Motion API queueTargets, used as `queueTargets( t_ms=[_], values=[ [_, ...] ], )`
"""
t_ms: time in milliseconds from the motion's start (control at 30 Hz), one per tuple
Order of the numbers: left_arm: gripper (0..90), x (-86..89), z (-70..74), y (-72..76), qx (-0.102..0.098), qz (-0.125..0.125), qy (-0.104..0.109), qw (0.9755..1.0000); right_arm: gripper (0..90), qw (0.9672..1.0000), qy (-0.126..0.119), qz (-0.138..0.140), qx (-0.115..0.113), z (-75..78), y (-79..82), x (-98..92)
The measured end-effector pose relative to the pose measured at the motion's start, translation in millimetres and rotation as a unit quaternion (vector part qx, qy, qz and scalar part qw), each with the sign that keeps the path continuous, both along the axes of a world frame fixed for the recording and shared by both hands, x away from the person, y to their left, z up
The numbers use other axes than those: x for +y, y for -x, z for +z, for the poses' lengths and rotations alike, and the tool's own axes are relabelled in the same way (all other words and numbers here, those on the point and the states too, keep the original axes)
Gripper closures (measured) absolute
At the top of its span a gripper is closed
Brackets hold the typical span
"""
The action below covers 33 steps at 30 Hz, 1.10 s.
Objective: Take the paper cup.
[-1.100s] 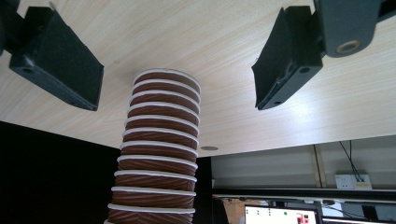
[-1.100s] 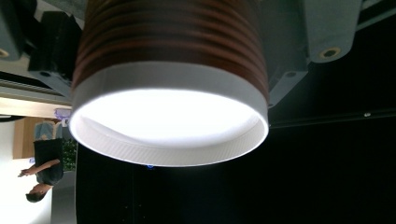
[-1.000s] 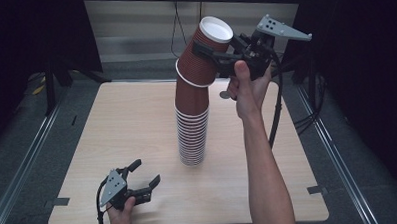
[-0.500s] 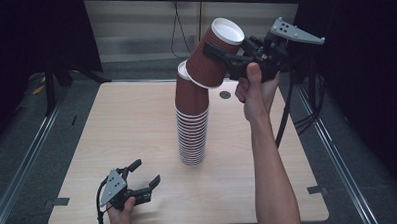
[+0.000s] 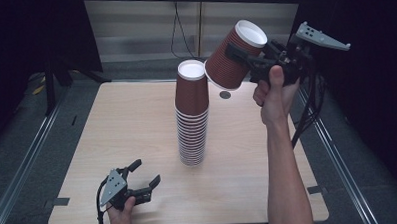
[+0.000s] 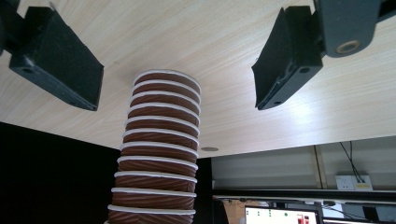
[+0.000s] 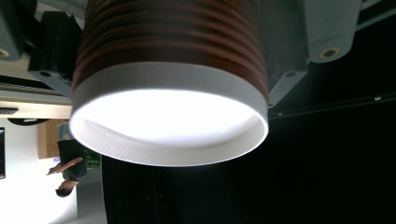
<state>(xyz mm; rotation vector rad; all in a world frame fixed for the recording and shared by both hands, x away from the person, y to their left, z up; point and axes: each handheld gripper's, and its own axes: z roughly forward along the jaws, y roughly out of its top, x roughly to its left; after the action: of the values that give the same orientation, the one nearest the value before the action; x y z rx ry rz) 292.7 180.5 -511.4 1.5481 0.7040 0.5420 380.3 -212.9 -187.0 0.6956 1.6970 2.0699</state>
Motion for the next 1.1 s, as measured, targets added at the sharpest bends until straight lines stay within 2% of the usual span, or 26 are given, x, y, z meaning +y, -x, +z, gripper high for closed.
queueTargets(
  t_ms=[200, 267, 333, 367, 467, 533, 633, 767, 800, 833, 900, 933, 1100],
  values=[
    [15.8, -0.6, 0.2, 0.1, -0.001, 0.006, -0.003, 1.0000, 22.2, 0.9998, 0.008, -0.015, 0.001, -4.6, 5.9, -14.6],
    [15.8, -1.0, 0.2, -0.5, 0.006, 0.003, 0.001, 1.0000, 22.2, 0.9994, 0.021, -0.025, 0.004, -8.2, 7.9, -18.2],
    [15.8, -1.4, 0.5, -2.1, 0.014, 0.009, 0.001, 0.9999, 22.3, 0.9984, 0.048, -0.030, 0.008, -14.2, 10.1, -22.0],
    [15.8, -1.4, 0.5, -2.1, 0.014, 0.009, 0.001, 0.9999, 22.3, 0.9984, 0.048, -0.030, 0.008, -14.2, 10.1, -22.0],
    [15.8, -2.1, 1.1, -3.6, 0.022, 0.009, -0.003, 0.9997, 22.4, 0.9968, 0.069, -0.038, 0.013, -22.0, 13.8, -24.2],
    [16.1, -2.5, 1.4, -4.6, 0.027, 0.010, -0.009, 0.9995, 22.4, 0.9966, 0.071, -0.038, 0.016, -28.0, 15.7, -25.8],
    [16.1, -4.2, 1.6, -4.9, 0.029, 0.008, -0.008, 0.9995, 22.5, 0.9949, 0.086, -0.045, 0.029, -43.5, 16.9, -26.1],
    [15.9, -5.0, 1.8, -5.1, 0.030, 0.005, -0.011, 0.9995, 22.6, 0.9939, 0.094, -0.045, 0.036, -53.9, 19.2, -27.0],
    [15.8, -4.6, 1.9, -5.4, 0.027, -0.005, -0.006, 0.9996, 22.6, 0.9935, 0.096, -0.046, 0.041, -62.7, 22.4, -27.6],
    [15.8, -4.8, 2.4, -5.1, 0.027, -0.011, -0.005, 0.9996, 22.6, 0.9935, 0.096, -0.046, 0.041, -62.7, 22.4, -27.6],
    [15.9, -6.8, 4.1, -4.6, 0.029, -0.009, -0.006, 0.9995, 22.6, 0.9929, 0.098, -0.047, 0.046, -72.8, 26.4, -28.9],
    [15.9, -8.2, 7.0, -4.7, 0.027, -0.019, -0.009, 0.9994, 22.6, 0.9929, 0.099, -0.045, 0.047, -76.9, 28.0, -28.9],
    [15.8, -12.3, 12.4, -3.7, 0.025, -0.030, -0.007, 0.9992, 22.7, 0.9938, 0.092, -0.035, 0.052, -89.6, 33.2, -28.9]
  ],
)
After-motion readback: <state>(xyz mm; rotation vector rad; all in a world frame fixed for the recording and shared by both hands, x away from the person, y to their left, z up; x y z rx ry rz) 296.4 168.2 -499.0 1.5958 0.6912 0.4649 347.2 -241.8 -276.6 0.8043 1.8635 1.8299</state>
